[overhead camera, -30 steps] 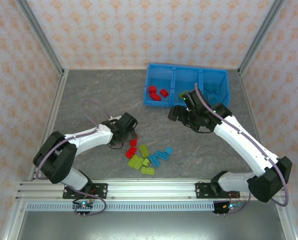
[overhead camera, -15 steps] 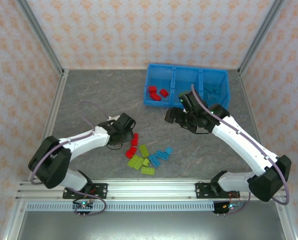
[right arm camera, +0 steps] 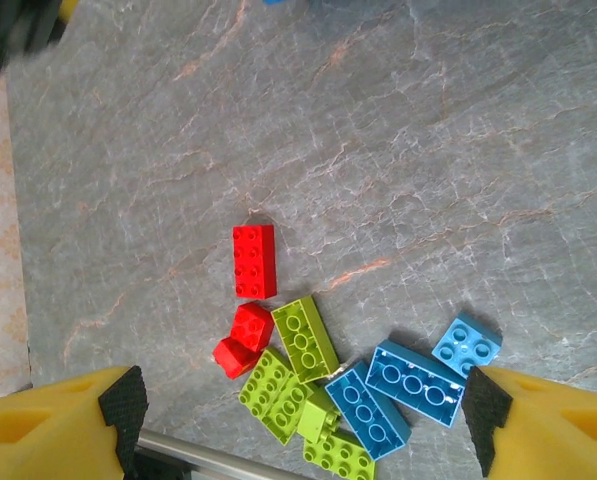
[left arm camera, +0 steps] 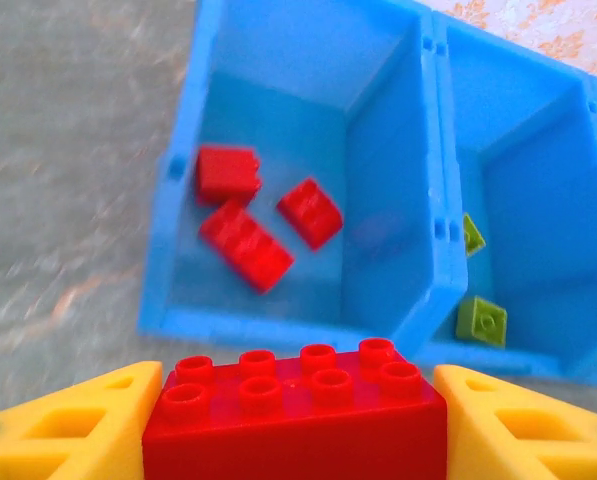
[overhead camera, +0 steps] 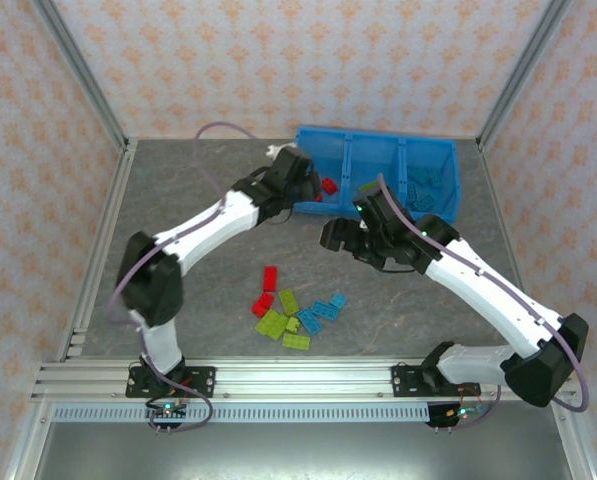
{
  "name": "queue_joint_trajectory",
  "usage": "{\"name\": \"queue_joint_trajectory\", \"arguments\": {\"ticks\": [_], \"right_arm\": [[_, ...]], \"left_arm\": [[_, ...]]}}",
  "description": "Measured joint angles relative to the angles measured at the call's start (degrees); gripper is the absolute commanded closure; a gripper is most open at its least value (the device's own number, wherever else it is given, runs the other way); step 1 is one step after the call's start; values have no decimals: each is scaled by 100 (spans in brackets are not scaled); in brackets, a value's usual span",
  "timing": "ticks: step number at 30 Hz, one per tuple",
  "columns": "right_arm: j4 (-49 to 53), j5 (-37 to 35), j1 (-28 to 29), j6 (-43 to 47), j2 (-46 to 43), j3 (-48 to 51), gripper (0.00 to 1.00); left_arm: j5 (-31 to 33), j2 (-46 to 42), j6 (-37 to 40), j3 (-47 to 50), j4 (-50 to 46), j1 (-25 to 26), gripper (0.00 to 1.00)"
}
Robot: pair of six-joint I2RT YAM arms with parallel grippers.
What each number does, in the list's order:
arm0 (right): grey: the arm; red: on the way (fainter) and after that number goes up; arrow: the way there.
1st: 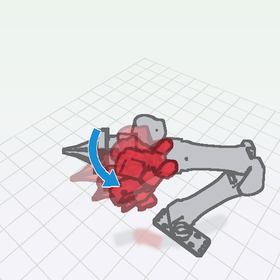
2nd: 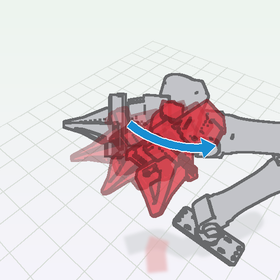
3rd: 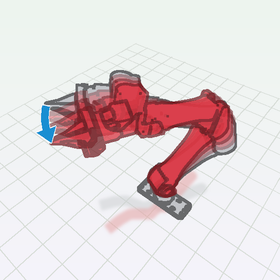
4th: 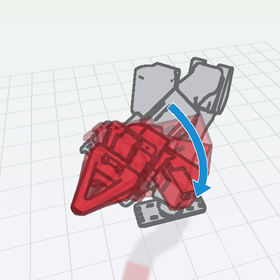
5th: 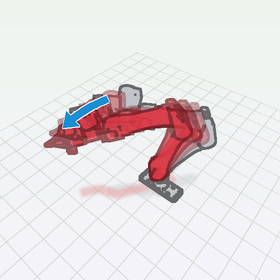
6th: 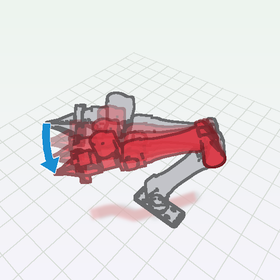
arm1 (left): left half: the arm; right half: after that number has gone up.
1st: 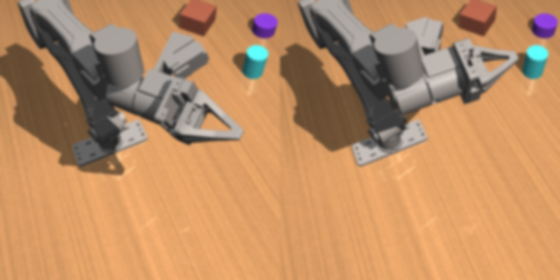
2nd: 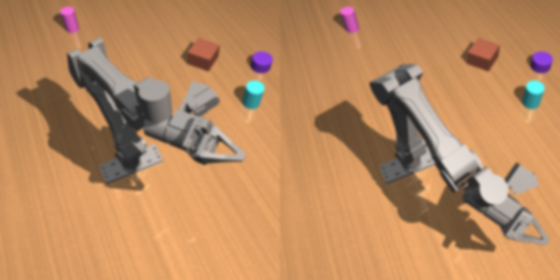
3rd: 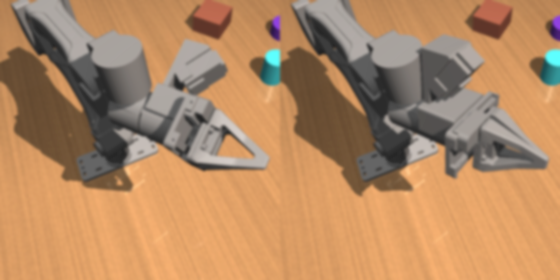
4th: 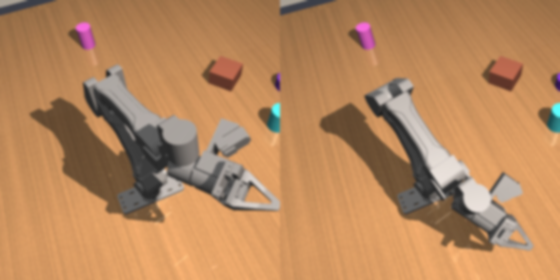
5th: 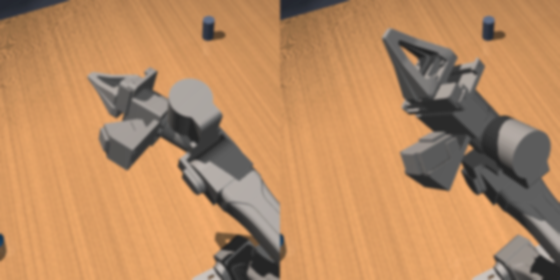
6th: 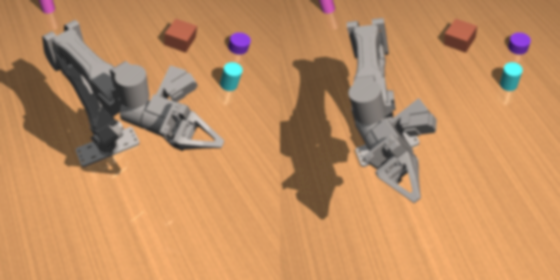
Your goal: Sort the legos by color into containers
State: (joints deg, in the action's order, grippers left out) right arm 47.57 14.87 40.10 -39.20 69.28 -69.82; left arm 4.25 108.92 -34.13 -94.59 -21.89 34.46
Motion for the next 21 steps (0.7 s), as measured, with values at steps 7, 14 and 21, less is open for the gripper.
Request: {"name": "queue_joint_trajectory", "arguments": {"ticks": [7, 14, 21], "right_arm": [[105, -286, 0, -201, -669, 310, 15], [280, -509, 0, -302, -931, 393, 15], [365, -603, 0, -304, -929, 393, 15]], "left_arm": [[289, 2391, 769, -3104, -522, -48, 37], [354, 3150, 1176, -4522, -1154, -87, 23], [133, 2035, 1456, -3025, -992, -85, 20]]}}
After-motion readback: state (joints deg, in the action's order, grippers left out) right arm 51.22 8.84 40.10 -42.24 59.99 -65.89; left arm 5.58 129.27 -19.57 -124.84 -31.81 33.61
